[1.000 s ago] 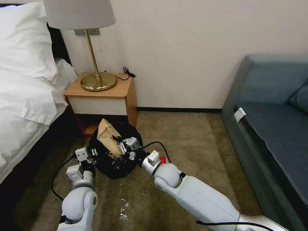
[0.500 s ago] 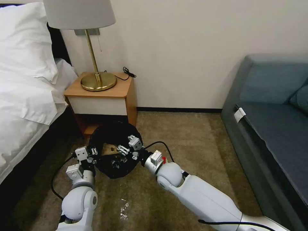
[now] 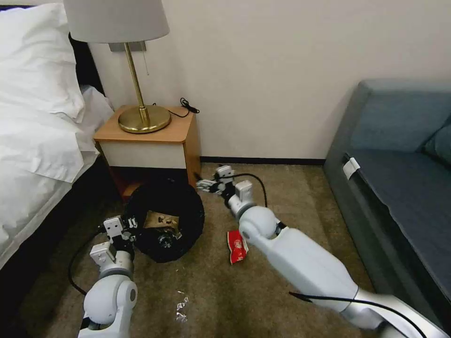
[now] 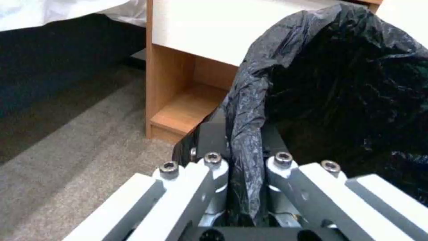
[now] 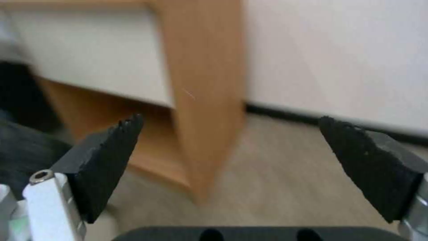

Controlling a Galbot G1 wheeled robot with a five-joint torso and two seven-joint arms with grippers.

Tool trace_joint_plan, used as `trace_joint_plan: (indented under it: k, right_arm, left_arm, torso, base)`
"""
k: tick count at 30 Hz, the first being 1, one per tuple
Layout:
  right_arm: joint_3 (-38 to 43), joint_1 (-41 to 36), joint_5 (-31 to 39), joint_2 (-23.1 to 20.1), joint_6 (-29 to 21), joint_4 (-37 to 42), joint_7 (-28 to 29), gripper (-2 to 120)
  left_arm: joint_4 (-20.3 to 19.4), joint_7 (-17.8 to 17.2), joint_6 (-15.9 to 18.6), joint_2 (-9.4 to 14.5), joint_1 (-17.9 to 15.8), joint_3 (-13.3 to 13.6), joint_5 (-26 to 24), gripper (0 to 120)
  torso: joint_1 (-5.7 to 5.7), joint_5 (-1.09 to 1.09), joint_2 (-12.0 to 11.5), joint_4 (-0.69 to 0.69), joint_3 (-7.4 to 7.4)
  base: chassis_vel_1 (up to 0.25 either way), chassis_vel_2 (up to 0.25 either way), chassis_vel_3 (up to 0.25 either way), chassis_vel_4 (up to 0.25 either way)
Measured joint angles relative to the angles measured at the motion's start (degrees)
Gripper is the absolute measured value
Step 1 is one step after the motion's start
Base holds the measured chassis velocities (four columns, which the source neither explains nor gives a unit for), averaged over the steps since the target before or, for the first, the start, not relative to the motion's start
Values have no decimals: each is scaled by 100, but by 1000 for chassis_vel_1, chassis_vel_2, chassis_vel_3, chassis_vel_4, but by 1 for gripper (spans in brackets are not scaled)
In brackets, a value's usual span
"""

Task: Pick up the trash bin, then pick up the garbage on the floor and place it into the trash bin.

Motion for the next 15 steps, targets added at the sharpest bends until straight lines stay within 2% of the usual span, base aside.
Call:
trace_joint_plan:
  k: [5, 9, 11, 15]
  right_arm:
    - [-96, -3, 468, -111, -429, -389, 225, 100]
    - [-109, -126, 636, -122, -648, -577, 84, 100]
    - [-198, -284, 900, -158, -1000, -688, -28, 100]
    - [-308, -430, 923, -248, -1259, -765, -197, 100]
  left_arm:
    - [-43, 16, -2, -8, -13, 24, -39, 4]
    - [-62, 20, -2, -16, -15, 34, -61, 4]
    - [-62, 21, -2, -10, -12, 34, -66, 4]
    - [-75, 24, -2, -7, 1, 45, -61, 4]
  torso:
    - [0, 0, 0, 0, 0]
    - [0, 0, 0, -1, 0]
    - [0, 0, 0, 0, 0]
    - [0, 0, 0, 0, 0]
  base:
    - [0, 0, 0, 0]
    - [0, 0, 0, 0]
    - [0, 0, 0, 0]
    - [0, 0, 0, 0]
